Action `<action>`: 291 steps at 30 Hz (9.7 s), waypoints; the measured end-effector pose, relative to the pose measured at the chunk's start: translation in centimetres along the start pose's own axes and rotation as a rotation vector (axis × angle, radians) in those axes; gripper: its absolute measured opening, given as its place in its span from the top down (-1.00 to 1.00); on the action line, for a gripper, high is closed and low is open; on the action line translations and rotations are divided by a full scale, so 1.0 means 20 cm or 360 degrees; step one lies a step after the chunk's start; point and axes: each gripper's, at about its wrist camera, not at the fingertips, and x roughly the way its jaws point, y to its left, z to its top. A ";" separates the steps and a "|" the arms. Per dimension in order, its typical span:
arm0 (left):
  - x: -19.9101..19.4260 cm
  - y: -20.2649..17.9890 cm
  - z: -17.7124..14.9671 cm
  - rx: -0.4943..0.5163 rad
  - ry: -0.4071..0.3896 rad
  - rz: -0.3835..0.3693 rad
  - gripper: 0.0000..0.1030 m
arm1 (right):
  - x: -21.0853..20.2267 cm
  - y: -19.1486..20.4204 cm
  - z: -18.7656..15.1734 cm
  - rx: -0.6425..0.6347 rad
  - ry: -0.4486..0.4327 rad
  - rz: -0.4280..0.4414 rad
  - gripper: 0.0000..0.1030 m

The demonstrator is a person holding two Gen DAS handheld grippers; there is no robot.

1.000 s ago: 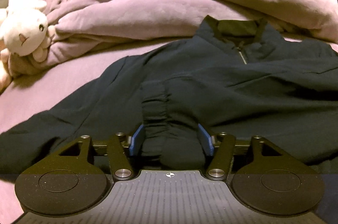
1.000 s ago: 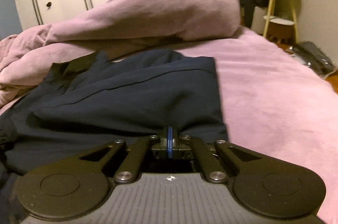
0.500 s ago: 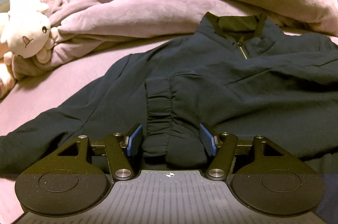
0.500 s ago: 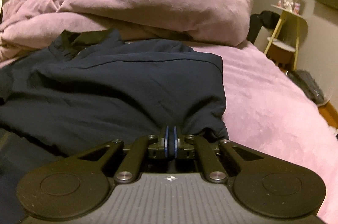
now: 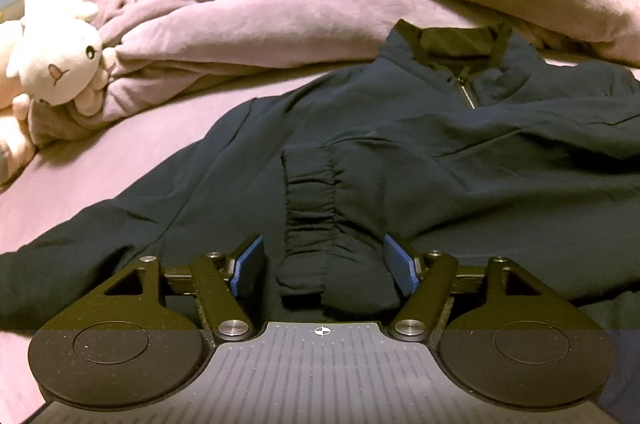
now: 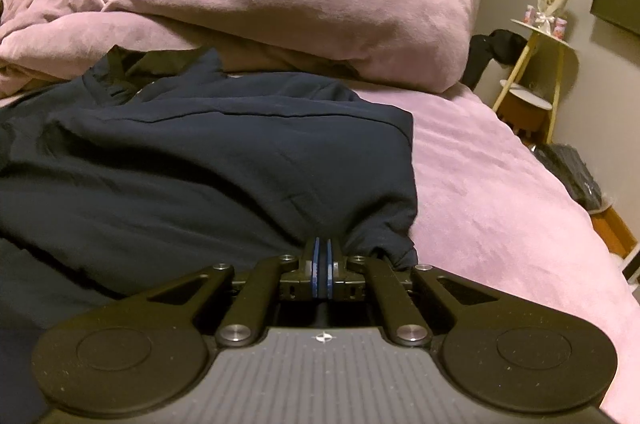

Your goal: Fold large clothes

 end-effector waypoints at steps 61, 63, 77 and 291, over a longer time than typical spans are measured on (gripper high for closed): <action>-0.89 0.89 0.26 -0.0579 -0.0647 -0.1025 0.36 | -0.79 -0.11 -0.40 0.0960 0.0082 0.0518 0.07; -0.89 0.64 0.27 -0.0434 -0.0582 -0.1048 -0.11 | -0.80 -0.14 -0.40 0.0970 0.0075 0.0522 0.07; -0.61 0.97 -0.11 -0.0509 -0.0057 -0.0312 -0.26 | -0.48 -0.10 -0.11 0.0995 0.0146 0.0797 0.05; 0.30 0.67 0.68 -0.1296 -0.0151 -0.0462 0.49 | 0.40 -0.31 0.81 0.1169 -0.0258 0.0182 0.58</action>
